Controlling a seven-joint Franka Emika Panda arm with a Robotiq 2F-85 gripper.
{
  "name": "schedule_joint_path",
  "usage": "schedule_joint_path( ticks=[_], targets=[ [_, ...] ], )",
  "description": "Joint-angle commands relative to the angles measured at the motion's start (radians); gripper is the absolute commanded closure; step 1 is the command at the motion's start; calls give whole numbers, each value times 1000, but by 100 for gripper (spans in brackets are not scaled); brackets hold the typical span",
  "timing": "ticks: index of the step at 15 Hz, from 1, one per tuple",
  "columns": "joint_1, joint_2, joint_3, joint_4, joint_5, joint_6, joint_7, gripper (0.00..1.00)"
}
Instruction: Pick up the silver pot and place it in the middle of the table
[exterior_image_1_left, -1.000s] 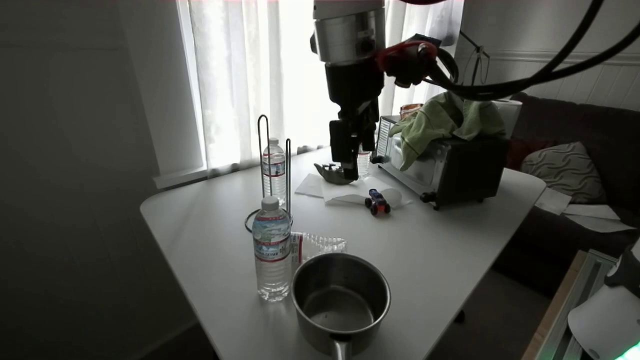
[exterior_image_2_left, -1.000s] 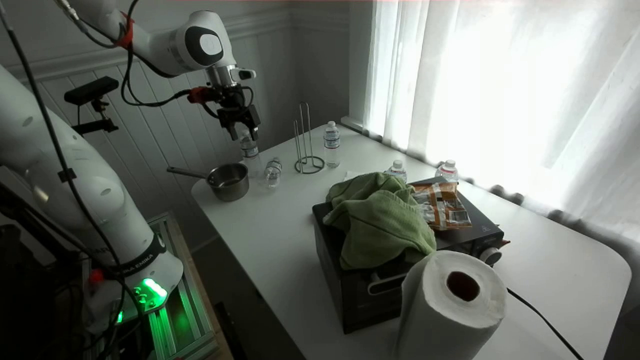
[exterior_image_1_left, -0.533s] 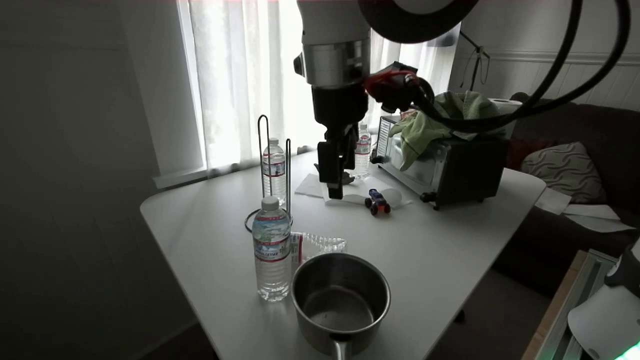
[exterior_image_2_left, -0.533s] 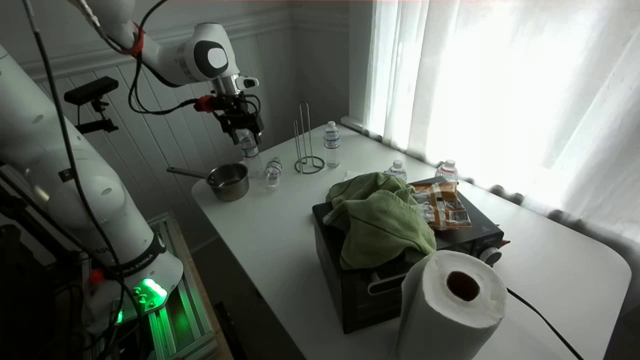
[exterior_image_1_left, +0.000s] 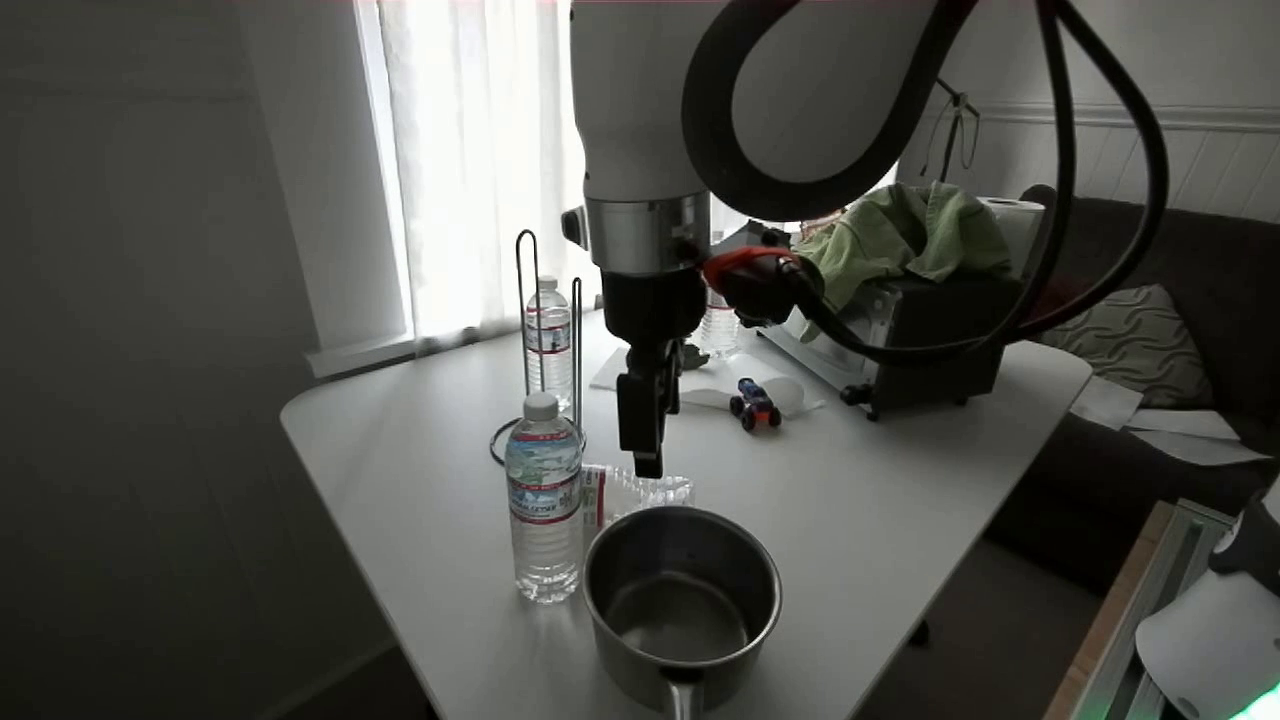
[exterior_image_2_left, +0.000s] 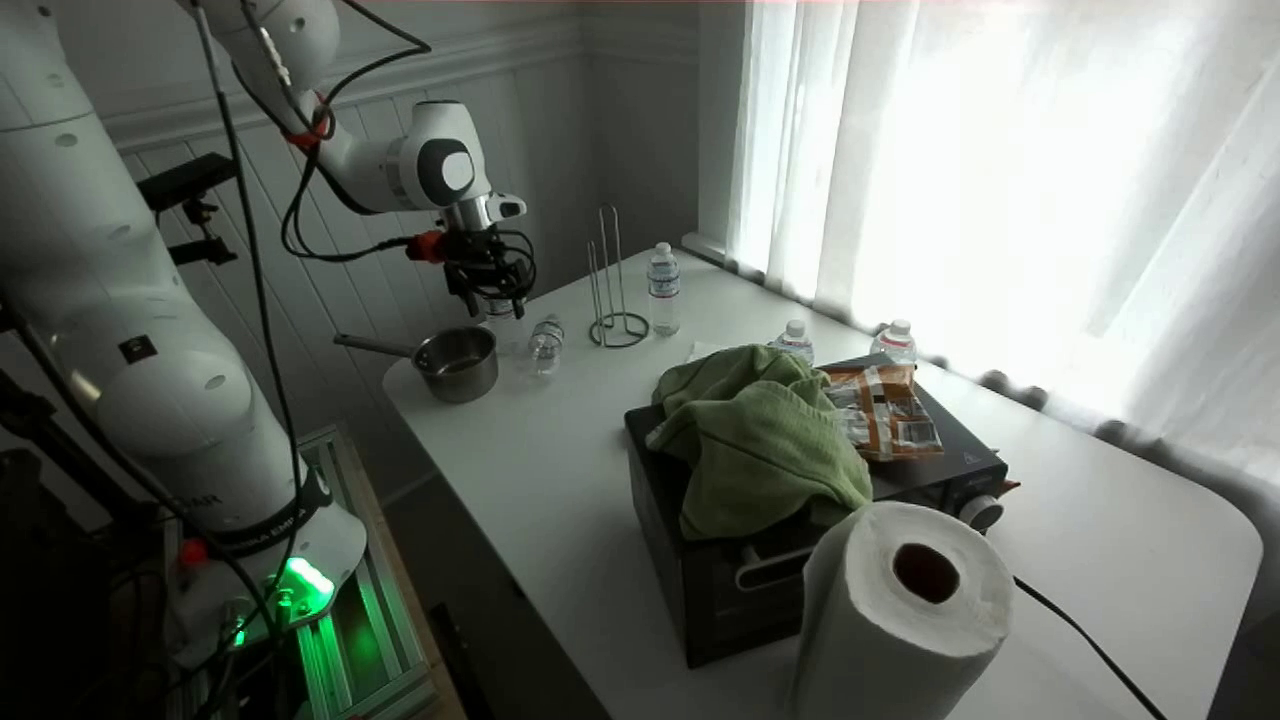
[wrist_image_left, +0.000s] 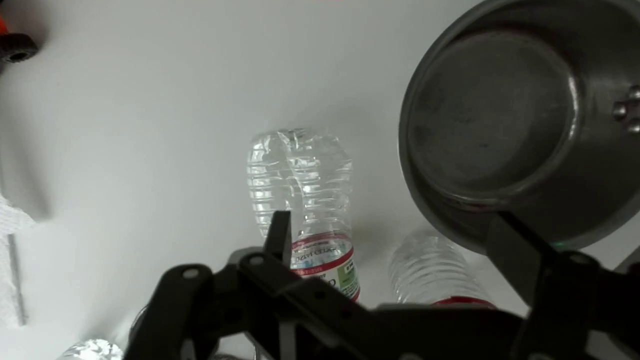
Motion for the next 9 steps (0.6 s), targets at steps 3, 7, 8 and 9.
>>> schedule_joint_path(
  ticks=[3, 7, 8, 9],
  targets=[
    [27, 66, -24, 21, -42, 44, -33, 0],
    [32, 110, -24, 38, -44, 56, -97, 0],
    [34, 120, -24, 43, -47, 54, -109, 0],
    [35, 131, -24, 48, -46, 57, -125, 0]
  ],
)
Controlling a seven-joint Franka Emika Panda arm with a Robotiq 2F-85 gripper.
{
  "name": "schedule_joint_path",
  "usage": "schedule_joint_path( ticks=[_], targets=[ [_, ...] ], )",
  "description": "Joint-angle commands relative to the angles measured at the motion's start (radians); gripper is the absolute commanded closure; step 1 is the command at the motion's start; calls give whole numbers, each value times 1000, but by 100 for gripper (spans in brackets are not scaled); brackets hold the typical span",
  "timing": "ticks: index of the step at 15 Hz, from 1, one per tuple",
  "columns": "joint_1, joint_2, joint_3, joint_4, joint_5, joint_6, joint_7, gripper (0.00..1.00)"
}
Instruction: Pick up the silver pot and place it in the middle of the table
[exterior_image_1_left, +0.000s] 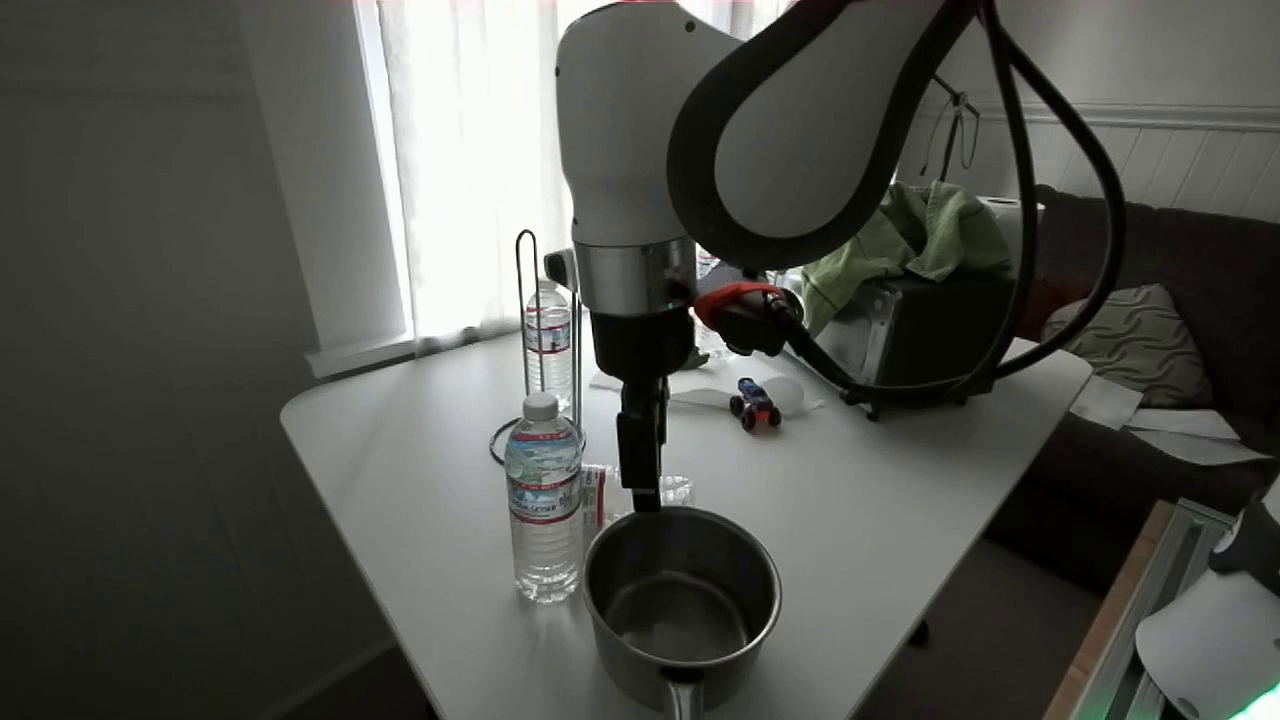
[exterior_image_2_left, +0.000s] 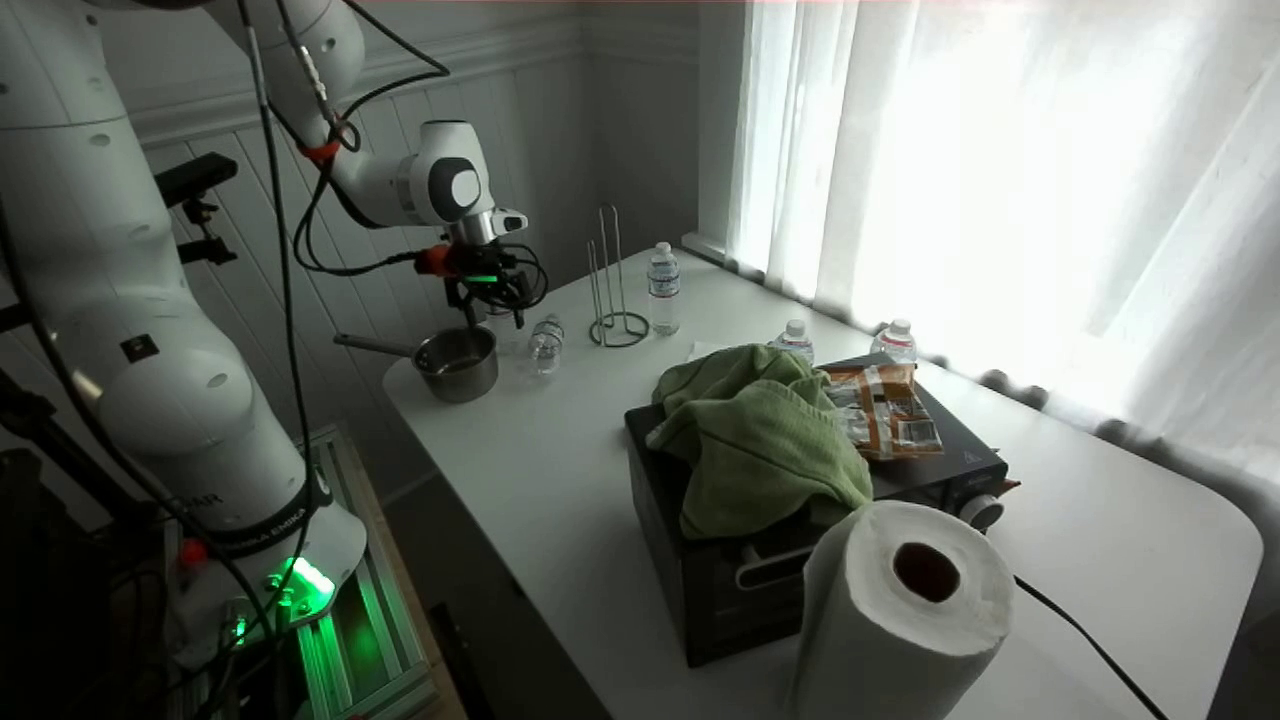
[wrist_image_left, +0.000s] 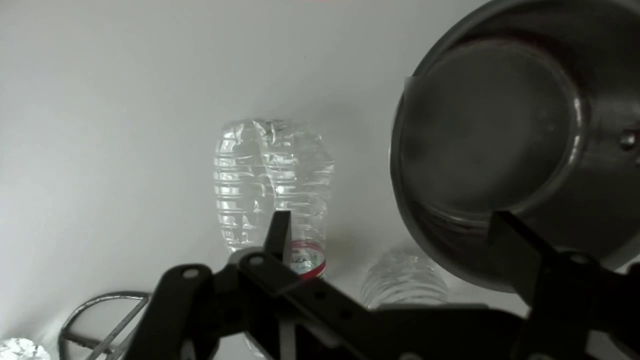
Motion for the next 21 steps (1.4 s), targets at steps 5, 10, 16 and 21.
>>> schedule_joint_path(
  ticks=[5, 10, 16, 21],
  targets=[
    [18, 103, -18, 47, -8, 43, -113, 0],
    [12, 150, -9, 71, 16, 30, -177, 0],
    [11, 184, -4, 96, 12, 17, -228, 48],
    [6, 202, 0, 103, 15, 17, -271, 83]
  ],
)
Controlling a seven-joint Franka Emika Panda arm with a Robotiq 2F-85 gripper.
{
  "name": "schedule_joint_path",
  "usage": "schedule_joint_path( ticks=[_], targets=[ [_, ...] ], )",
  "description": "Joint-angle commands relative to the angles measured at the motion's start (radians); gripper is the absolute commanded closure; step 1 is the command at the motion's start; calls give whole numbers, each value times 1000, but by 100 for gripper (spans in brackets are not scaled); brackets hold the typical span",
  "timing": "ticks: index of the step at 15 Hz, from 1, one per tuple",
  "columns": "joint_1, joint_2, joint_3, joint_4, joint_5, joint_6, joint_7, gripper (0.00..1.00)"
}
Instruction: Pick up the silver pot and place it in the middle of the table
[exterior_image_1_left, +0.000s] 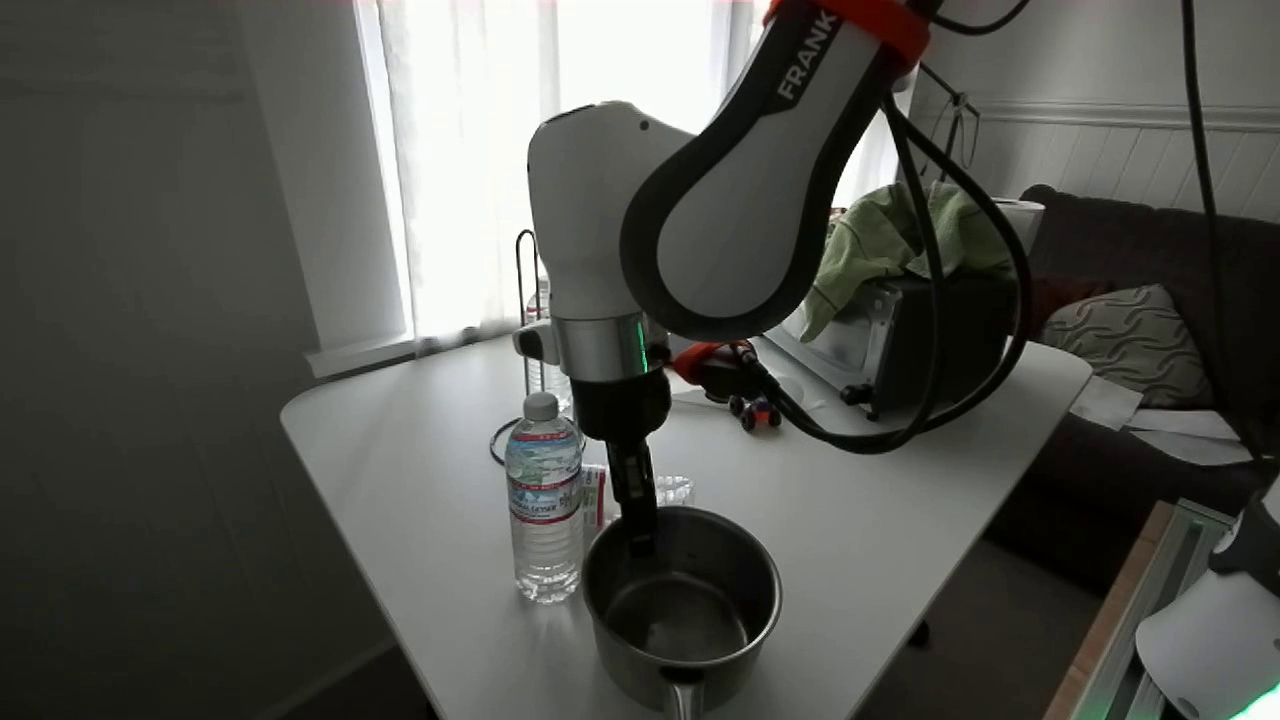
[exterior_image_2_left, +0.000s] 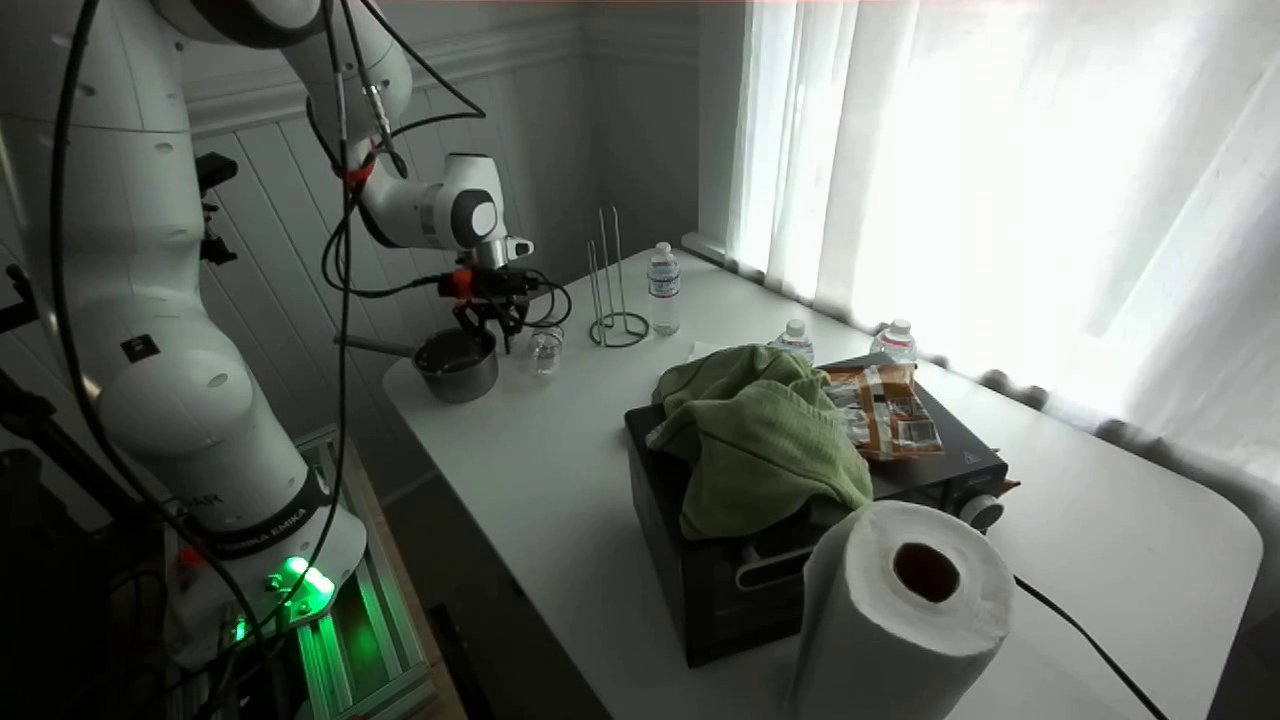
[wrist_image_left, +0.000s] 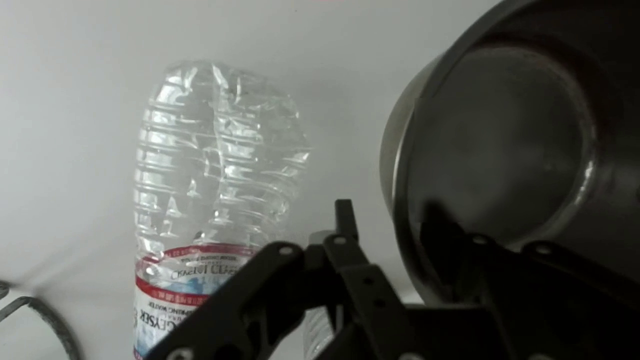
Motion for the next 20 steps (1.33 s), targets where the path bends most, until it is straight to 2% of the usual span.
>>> schedule_joint_path(
  ticks=[1, 3, 6, 15, 20],
  targets=[
    [4, 21, 1, 19, 13, -9, -44, 91],
    [2, 21, 5, 15, 16, -6, -56, 100],
    [-6, 11, 15, 6, 33, -4, -84, 97],
    [-24, -67, 36, -52, 74, 4, -104, 98],
    [-54, -157, 84, -121, 202, 5, -169, 98]
  ],
)
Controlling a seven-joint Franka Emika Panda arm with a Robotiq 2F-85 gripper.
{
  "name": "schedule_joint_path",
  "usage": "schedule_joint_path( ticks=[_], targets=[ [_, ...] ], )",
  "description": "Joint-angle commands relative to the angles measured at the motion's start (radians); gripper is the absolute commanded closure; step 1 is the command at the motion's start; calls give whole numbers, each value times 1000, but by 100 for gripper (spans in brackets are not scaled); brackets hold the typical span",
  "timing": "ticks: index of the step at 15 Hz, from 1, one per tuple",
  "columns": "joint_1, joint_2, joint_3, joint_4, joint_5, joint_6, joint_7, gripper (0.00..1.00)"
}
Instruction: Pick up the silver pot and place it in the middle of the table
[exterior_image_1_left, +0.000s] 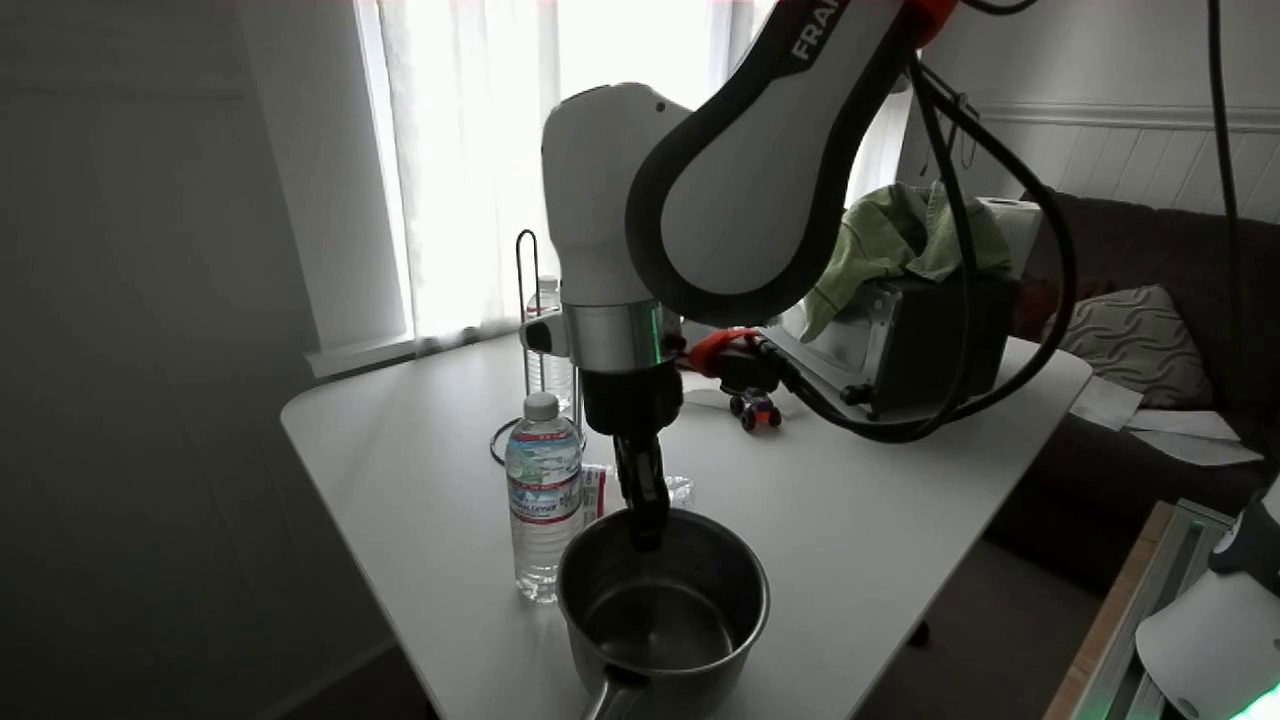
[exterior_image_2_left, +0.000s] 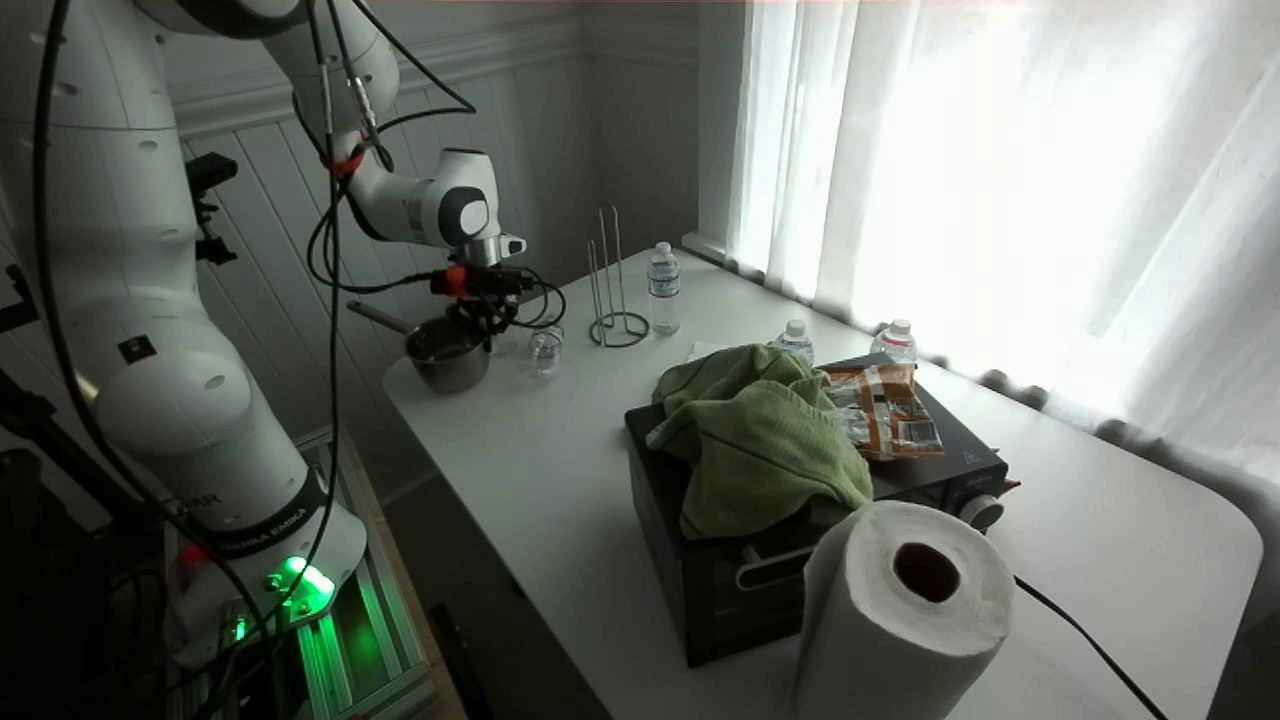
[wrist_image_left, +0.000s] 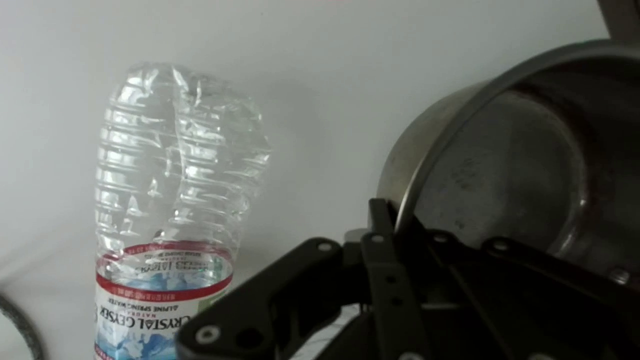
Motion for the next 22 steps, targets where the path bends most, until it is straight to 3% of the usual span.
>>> schedule_joint_path(
  ticks=[1, 6, 10, 14, 17, 22],
  targets=[
    [-39, -131, 56, -93, 138, -1, -95, 98],
    [-43, -261, 85, -176, 352, -52, -252, 98],
    [1, -401, 40, -252, 493, -135, -290, 98],
    [36, -523, -51, -305, 595, -298, -189, 98],
    [44, -619, -120, -366, 606, -348, -91, 98],
    [14, -639, -201, -322, 575, -385, 120, 98]
  ],
)
